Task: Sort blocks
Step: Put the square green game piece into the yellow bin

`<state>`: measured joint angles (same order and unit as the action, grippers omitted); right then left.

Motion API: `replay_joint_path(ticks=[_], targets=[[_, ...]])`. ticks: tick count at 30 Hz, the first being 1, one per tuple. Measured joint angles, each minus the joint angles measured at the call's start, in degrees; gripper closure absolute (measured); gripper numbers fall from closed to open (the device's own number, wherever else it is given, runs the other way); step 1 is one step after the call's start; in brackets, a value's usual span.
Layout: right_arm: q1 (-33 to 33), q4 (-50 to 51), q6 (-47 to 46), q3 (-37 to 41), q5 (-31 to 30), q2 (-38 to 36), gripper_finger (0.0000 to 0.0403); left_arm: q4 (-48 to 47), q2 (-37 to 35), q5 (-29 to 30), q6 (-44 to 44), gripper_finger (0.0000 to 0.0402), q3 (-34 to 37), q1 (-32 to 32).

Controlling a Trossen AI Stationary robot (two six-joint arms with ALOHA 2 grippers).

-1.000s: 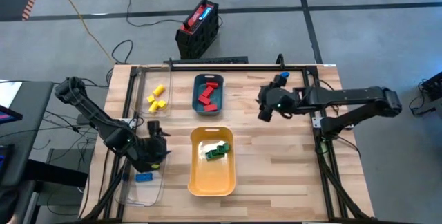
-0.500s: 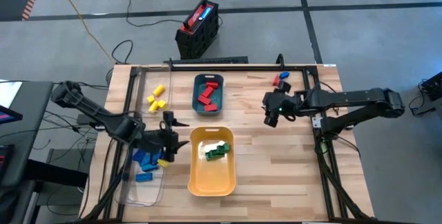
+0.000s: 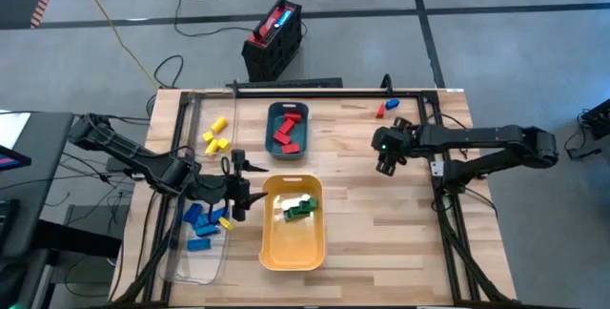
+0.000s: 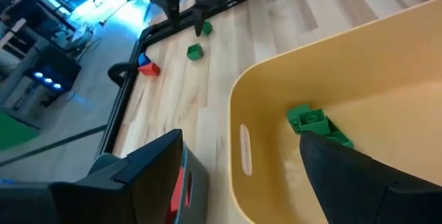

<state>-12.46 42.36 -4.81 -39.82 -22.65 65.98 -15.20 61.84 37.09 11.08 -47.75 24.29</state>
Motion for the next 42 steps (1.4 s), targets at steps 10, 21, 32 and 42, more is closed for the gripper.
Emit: replay_joint_path(ticks=[10, 21, 32, 42], targets=[[-10.51, -0.40, 16.63, 0.25, 10.62, 4.50, 0.0138, -0.42, 0.04, -1.08, -0.70, 0.0113, 0.00, -0.02], [-15.17, 0.89, 24.00, -3.93, 10.64, 16.59, 0.0138, -0.74, 0.07, -1.01, -2.03, 0.0113, 2.38, -2.68], [-17.74, 1.60, 26.26, -5.17, 10.64, 24.13, 0.0145, -0.75, 0.09, -1.00, -1.91, 0.0113, 3.41, -3.30], [-16.98, 2.20, 24.64, -7.23, 13.72, 22.21, 0.0314, -0.76, 0.09, -1.01, -1.31, 0.0113, 3.41, -3.29]])
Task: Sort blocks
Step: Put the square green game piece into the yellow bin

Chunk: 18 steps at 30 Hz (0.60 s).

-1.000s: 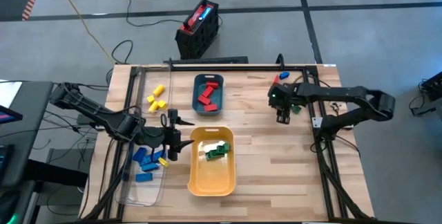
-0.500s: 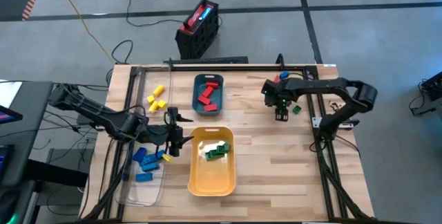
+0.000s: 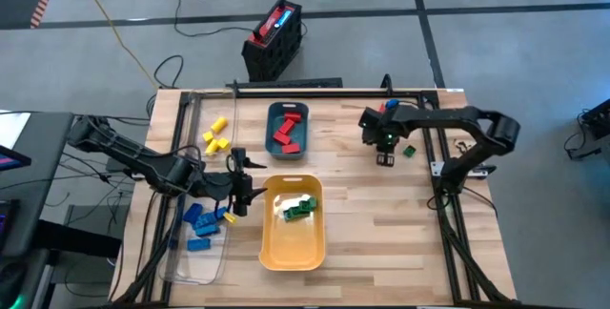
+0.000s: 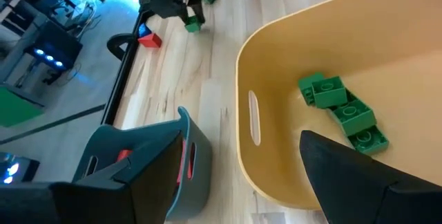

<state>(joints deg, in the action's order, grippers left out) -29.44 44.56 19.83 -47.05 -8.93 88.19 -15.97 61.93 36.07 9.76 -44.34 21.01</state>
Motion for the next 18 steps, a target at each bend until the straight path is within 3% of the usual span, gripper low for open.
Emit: replay_joint_path(ticks=[8, 14, 18], targets=[[9.84, 0.09, -5.90, -7.13, 2.06, -4.96, 0.0314, -0.03, 0.00, -0.29, -2.08, 0.0113, 1.50, 0.25], [23.69, -3.25, -11.26, -17.15, 1.92, -6.67, 0.0314, 0.06, 0.00, -1.49, -3.30, 0.0113, 1.55, 0.25], [33.83, -4.72, -12.40, -24.61, -0.88, -2.20, 0.0314, 0.09, 0.00, -1.49, -3.56, 0.0113, 1.55, 0.25]])
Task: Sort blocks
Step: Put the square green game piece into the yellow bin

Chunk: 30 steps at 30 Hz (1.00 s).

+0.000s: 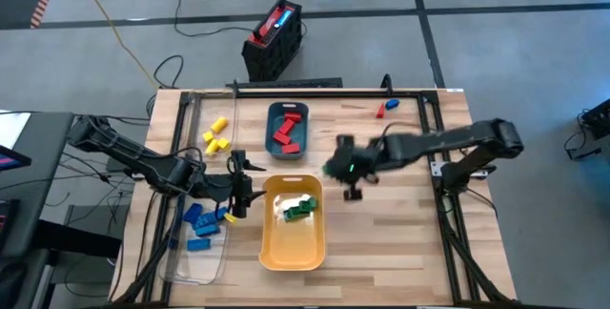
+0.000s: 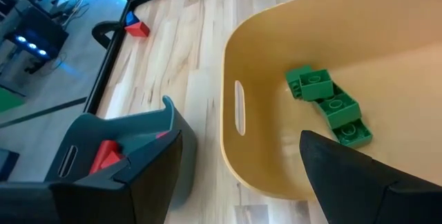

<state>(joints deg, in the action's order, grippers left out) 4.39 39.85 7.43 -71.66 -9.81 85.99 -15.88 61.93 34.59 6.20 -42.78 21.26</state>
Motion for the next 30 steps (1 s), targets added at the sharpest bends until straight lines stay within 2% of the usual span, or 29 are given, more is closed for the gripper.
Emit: replay_joint_path(ticks=[3, 7, 13, 19, 25, 30], targets=[[5.03, 0.51, -0.10, -5.48, -1.61, 5.31, 0.0314, 0.18, 0.00, 0.04, -0.04, 0.0113, 0.00, 0.00], [7.97, 2.98, -0.32, -13.67, -2.10, 13.48, 0.0314, 0.28, 0.00, 0.09, -0.37, 0.0113, 0.00, 0.00], [9.44, 8.45, 0.55, -26.00, -0.97, 24.27, 0.0314, 0.19, 0.00, 0.13, -1.23, 0.0113, 0.00, 0.01], [9.37, 13.34, 1.00, -32.21, 2.09, 31.57, 0.0312, -0.21, 0.00, 0.17, -1.53, 0.0113, 0.00, 1.27], [8.74, 13.08, 1.59, -33.61, 2.57, 34.55, 0.0250, -0.24, -0.02, 0.17, -1.33, 0.0113, 0.00, 1.66], [7.67, 11.84, 1.61, -33.74, 2.52, 33.98, 0.0198, -0.24, -0.02, 0.17, -1.33, 0.0113, 0.00, 1.68]])
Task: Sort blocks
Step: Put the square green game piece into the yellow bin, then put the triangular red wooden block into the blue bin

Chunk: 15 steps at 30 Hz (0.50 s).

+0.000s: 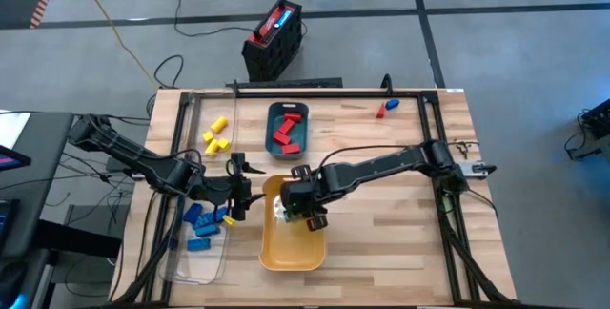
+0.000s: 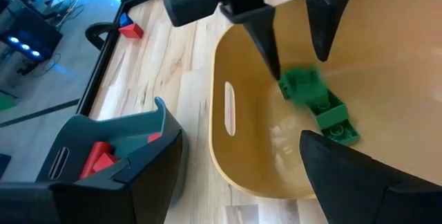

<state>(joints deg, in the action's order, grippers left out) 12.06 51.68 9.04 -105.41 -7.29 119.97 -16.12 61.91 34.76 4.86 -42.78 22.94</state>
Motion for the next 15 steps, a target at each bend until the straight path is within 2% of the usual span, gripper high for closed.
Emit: replay_joint_path(ticks=[4, 8, 11, 15], targets=[[-0.57, 0.23, 0.00, -0.08, 0.02, -0.18, 0.0176, -0.02, 0.00, 0.00, 0.00, 0.0113, 0.00, 0.00], [-0.57, 5.01, 0.89, -2.25, -0.63, -0.20, 0.0170, -0.05, 0.00, 0.02, -0.14, 0.0113, 0.00, 0.00], [-0.62, 9.94, 0.16, -4.18, -4.32, -2.07, 0.0171, -0.11, 0.00, 0.02, -0.46, 0.0113, 0.00, 0.04], [-2.36, 11.27, -0.17, -2.31, -10.84, -9.13, 0.0172, -0.85, 0.00, 0.01, -1.11, 0.0113, -0.02, 0.04]])
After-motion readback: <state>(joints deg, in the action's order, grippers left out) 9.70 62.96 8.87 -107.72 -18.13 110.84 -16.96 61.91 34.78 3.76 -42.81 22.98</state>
